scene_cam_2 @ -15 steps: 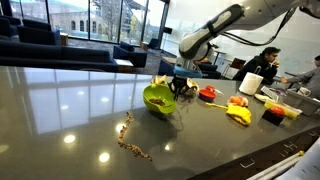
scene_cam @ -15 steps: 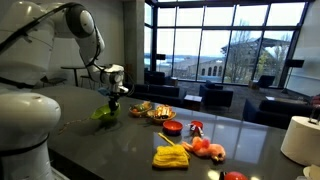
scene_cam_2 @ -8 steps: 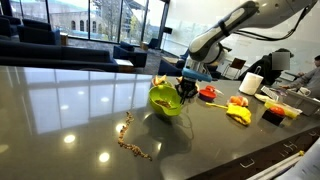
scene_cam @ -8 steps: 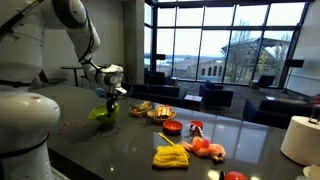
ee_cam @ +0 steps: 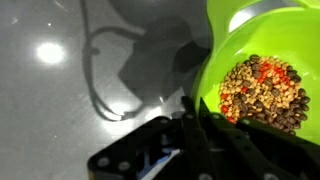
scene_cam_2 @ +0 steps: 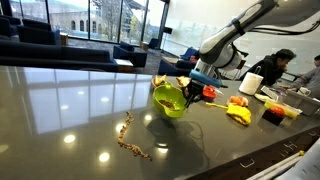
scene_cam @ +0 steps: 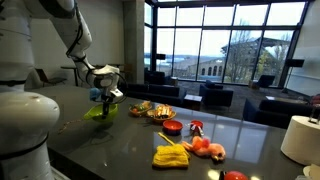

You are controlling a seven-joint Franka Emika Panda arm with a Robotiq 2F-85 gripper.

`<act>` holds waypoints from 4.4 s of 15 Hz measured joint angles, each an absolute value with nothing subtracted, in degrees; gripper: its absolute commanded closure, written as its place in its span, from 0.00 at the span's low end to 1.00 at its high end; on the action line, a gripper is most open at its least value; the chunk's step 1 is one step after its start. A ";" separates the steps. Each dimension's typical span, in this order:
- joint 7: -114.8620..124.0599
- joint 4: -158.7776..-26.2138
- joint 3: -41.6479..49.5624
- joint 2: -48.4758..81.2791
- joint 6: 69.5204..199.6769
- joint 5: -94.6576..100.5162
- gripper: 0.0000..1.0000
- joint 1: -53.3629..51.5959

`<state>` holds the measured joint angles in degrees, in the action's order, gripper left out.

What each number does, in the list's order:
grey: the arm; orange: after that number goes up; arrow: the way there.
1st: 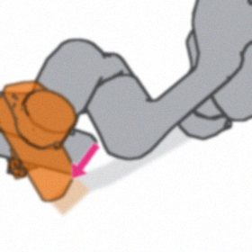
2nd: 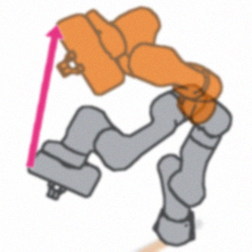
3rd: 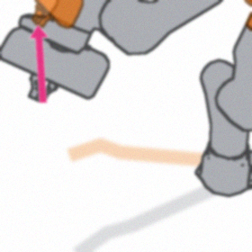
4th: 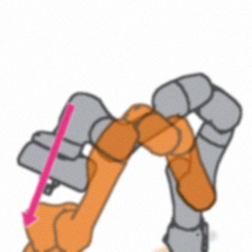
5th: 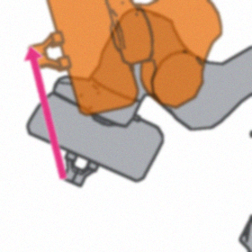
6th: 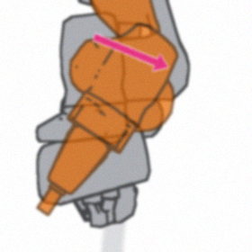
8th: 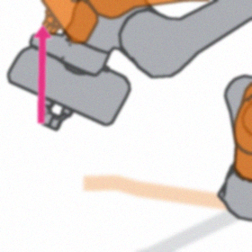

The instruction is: Shift the green bowl forward

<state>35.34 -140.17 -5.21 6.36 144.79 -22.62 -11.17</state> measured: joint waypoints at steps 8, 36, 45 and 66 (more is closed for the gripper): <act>43.60 -144.43 -5.76 1.34 146.50 -21.77 0.99 -11.01; 45.08 -146.62 -1.35 -3.37 139.26 -21.40 0.99 -1.15; 45.03 -151.58 -0.27 -7.42 141.46 -26.70 0.99 -1.02; 41.85 -157.12 0.81 -8.91 144.46 -34.52 0.99 -0.12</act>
